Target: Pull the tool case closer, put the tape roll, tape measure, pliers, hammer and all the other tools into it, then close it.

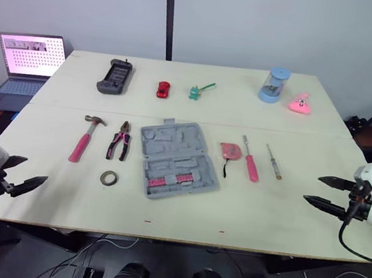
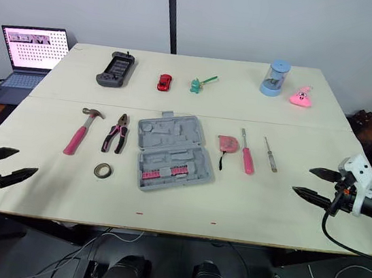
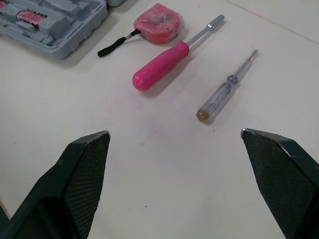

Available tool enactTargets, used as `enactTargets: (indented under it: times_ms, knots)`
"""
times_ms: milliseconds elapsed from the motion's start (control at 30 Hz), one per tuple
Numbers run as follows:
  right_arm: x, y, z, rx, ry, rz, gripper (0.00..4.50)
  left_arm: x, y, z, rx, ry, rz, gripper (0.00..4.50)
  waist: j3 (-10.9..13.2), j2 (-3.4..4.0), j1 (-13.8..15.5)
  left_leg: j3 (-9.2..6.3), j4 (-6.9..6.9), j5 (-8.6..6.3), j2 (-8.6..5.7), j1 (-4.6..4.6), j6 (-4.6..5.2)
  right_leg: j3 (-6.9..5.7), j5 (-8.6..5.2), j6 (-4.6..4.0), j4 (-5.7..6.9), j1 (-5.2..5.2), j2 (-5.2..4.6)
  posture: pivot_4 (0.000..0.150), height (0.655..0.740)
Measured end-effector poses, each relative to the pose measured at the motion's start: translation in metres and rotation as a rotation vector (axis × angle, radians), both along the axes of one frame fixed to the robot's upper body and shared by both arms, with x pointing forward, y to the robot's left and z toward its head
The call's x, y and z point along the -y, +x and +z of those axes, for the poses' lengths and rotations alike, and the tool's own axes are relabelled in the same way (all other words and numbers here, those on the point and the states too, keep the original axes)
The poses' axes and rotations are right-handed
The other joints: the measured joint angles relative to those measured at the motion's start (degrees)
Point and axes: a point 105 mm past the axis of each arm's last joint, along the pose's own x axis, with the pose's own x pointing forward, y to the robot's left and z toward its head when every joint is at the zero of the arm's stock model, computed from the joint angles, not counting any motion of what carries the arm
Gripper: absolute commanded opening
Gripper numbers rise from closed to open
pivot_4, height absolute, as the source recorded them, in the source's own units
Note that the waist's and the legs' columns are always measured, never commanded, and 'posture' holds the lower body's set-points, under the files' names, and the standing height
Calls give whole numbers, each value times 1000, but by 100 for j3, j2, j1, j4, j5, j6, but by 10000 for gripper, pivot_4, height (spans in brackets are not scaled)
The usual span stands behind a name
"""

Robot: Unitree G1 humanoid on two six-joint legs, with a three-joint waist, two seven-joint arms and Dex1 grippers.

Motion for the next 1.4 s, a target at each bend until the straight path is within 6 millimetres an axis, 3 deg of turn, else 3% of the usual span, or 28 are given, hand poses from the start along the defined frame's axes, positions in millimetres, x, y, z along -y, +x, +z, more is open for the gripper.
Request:
enactTargets:
  times_ms: [567, 967, 1100, 1200, 1400]
  knots:
    - [-9, 3, -1, 13, 42, -8, 45000, -2, 1, -1, 3, -2, 23, 44698, 0, 0, 2, -1, 0, 0, 0, 0, 0, 0, 0, 0, 0, 0, 0, 1500, 6741]
    - [-24, 1, 29, 81, 108, -56, 45000, 14, 3, 5, 13, -38, -36, 44698, 0, 0, 15, -4, 0, 0, 1, 0, 0, 0, 0, 0, 0, 1, -2, 1500, 6741]
    - [-48, 11, 48, 101, 165, -52, 45000, 31, 15, 23, 63, -57, -70, 44698, 0, 0, 6, -6, 1, 0, 2, 0, 0, 0, 1, -2, 0, 1, -1, 1500, 6741]
    - [-77, 21, 57, 112, 188, -13, 45000, 52, 22, 30, 112, -69, -90, 44698, -1, 1, -3, -4, 0, 0, 2, 0, 0, 3, 1, -2, -1, 1, -2, 1500, 6741]
    - [-141, 60, 29, 2, 81, 35, 45000, 103, 36, 20, 111, -165, -97, 44698, -2, -7, 1, -6, 2, 1, 0, 0, -1, 2, 2, -2, -1, 1, 1, 1500, 6741]
